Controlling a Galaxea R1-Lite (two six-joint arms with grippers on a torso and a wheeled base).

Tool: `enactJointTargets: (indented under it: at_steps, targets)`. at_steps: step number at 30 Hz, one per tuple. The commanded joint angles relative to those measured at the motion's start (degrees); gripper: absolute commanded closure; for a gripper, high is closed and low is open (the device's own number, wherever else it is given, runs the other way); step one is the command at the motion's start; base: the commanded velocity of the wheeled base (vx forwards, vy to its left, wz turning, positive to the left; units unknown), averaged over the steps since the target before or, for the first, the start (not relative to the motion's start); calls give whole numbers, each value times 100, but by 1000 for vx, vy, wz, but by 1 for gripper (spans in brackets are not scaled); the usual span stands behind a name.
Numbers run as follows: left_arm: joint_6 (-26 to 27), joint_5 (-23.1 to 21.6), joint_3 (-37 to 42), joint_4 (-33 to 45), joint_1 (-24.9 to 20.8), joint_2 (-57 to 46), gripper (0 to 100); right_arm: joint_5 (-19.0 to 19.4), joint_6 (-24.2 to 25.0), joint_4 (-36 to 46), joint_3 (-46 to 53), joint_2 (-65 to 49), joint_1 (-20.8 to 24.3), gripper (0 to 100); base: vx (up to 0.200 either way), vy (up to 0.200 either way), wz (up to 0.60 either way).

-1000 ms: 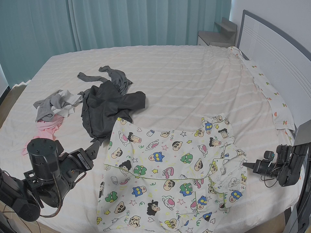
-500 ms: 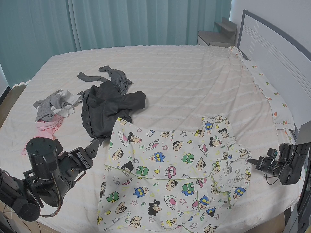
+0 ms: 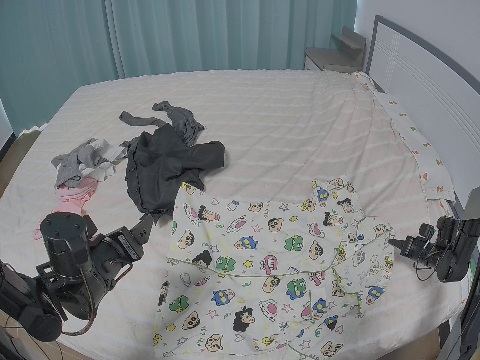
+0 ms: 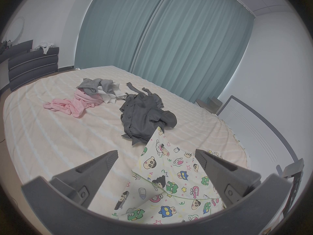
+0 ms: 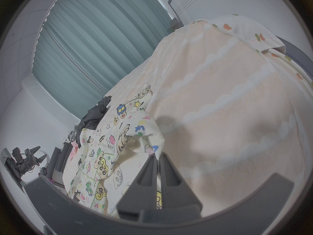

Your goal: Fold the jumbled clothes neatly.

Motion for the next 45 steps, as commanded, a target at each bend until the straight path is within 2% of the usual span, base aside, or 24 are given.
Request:
enactJointTargets:
  at_steps: [1,8,14,19,22,24,26,27,28,29,30,32,33,34,45]
  targets:
    - [-9,-3,-1,-3,-1,15,0,0,-1,-4,-33,-62,-150,0,0,0,0]
    - [-9,5,17,6,-18,182,0,0,-1,-13,11,-97,-265,0,0,0,0]
    - [-115,-91,201,41,-343,340,0,26,78,-4,231,-457,-458,0,0,0,0]
    - [-704,-91,237,120,-352,1307,0,0,772,-197,934,-1011,-45,0,0,0,0]
    - [-1460,-135,237,788,-387,1632,0,0,1343,-584,1312,-1037,104,0,0,0,0]
    - [-1925,-416,210,1210,-387,1755,0,0,1493,-944,1470,-932,157,0,0,0,0]
    - [-2277,-900,175,1491,-326,1773,0,-9,1484,-1155,1523,-835,175,0,0,0,0]
    - [-2505,-1348,140,1676,-229,1738,0,-17,1484,-1155,1531,-870,166,0,0,0,0]
    - [-2505,-1348,140,1676,-229,1738,0,-17,1484,-1155,1531,-870,166,0,0,0,0]
    - [-2778,-2025,-10,1949,70,1641,0,0,1528,-1138,1575,-905,166,0,0,0,0]
    - [-2875,-2218,-133,2080,201,1632,0,0,1528,-1138,1602,-897,166,0,0,0,0]
    - [-2936,-2297,-203,2151,263,1624,0,9,1528,-1138,1619,-888,175,0,0,0,0]
    - [-3209,-2491,-467,2423,439,1632,0,9,1510,-1138,1654,-862,166,0,0,0,0]
    - [-3226,-2499,-493,2458,439,1641,0,9,1510,-1138,1654,-862,166,0,0,0,0]
    - [-2901,-2280,-704,2423,412,1975,0,18,1510,-1138,1742,-862,210,0,0,0,0]
